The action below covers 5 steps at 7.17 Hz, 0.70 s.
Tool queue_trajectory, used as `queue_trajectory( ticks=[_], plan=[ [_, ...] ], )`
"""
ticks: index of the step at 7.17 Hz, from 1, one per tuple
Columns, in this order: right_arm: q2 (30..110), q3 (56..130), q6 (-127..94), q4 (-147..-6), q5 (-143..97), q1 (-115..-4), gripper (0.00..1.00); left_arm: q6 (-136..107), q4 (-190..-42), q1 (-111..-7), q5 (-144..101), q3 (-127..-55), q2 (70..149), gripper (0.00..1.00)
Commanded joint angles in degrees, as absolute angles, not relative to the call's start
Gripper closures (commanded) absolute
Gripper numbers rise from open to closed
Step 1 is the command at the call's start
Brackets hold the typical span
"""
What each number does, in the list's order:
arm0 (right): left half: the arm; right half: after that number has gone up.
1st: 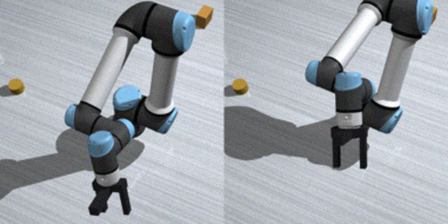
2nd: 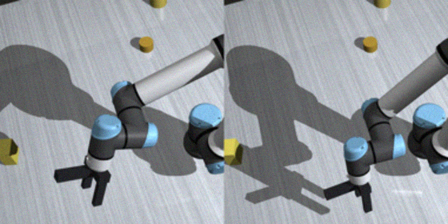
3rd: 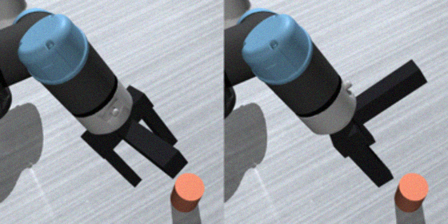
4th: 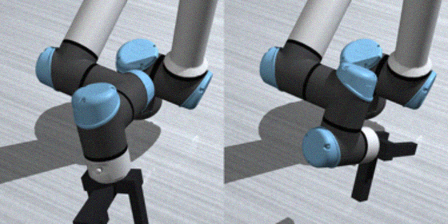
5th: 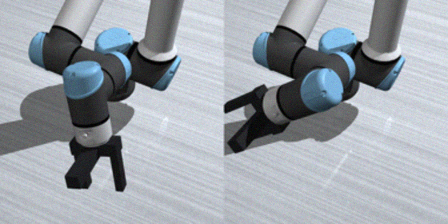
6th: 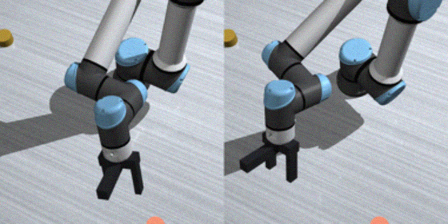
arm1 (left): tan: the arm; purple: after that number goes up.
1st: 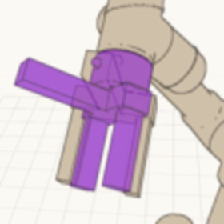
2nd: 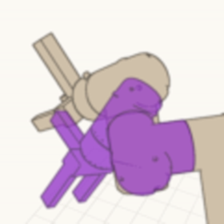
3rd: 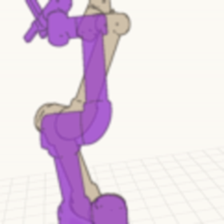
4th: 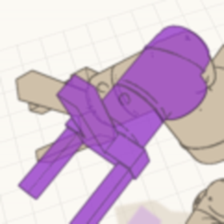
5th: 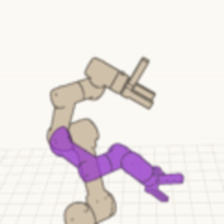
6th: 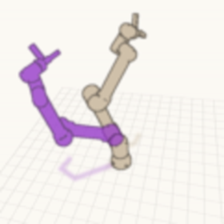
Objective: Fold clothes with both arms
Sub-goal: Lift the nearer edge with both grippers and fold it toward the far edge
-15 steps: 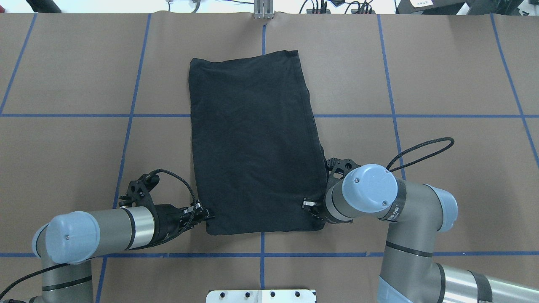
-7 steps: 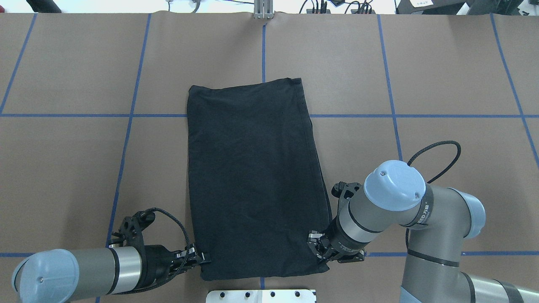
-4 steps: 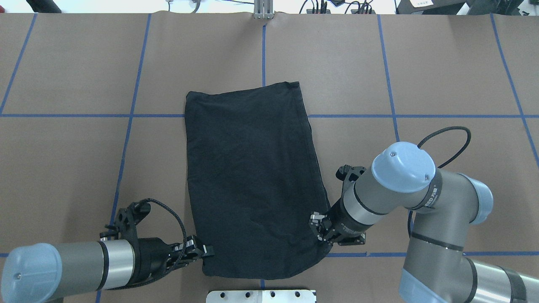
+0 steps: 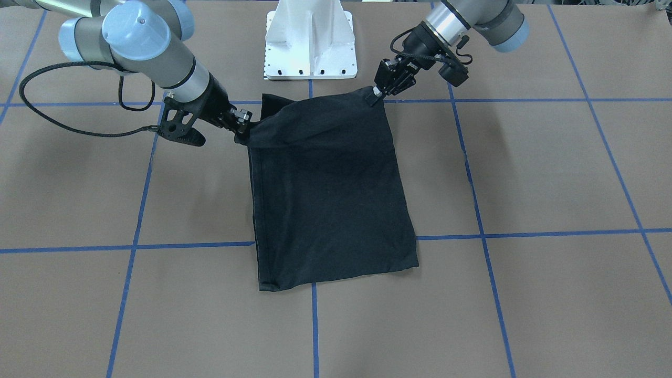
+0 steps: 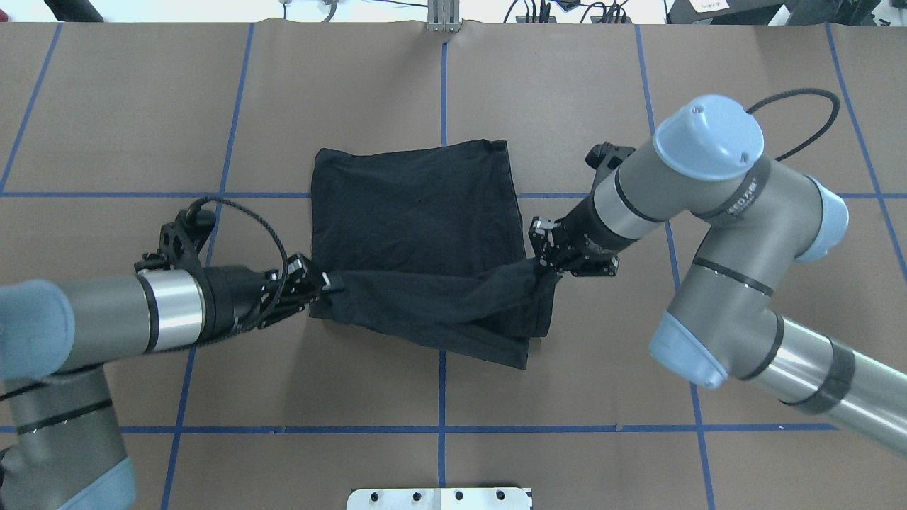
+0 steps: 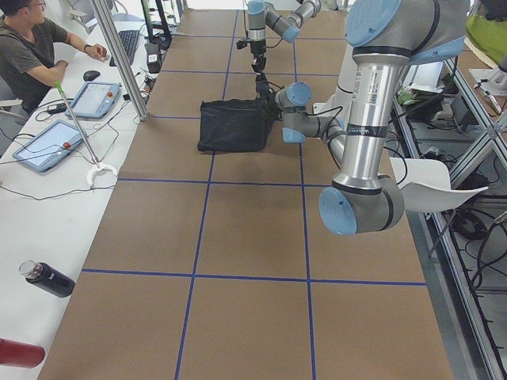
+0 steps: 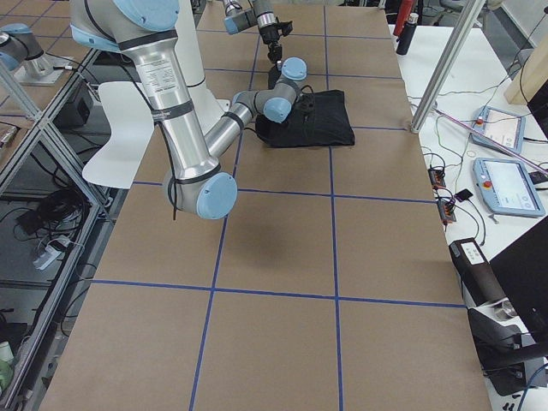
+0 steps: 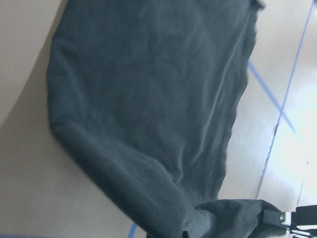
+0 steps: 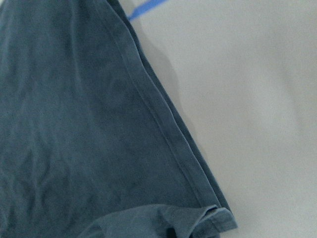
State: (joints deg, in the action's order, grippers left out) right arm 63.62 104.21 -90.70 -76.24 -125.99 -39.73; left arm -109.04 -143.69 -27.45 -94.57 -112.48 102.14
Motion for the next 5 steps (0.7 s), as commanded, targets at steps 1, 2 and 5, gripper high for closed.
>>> queue_trajectory(
  ticks=[1, 2, 5],
  plan=[
    [56.5, 92.2, -88.4, -69.6, -125.5, -45.6, 1.0, -104.4, -140.1, -37.8, -97.0, -97.6, 115.7, 1.0],
    [54.7, 86.8, -88.5, -62.9, -122.8, -45.8, 1.0, -102.2, -140.5, -40.1, -96.9, -90.4, 119.4, 1.0],
    [44.8, 70.4, -88.5, -57.4, -116.9, -45.8, 1.0, -98.7, -142.5, -43.4, -96.9, -83.9, 119.6, 1.0]
  ],
)
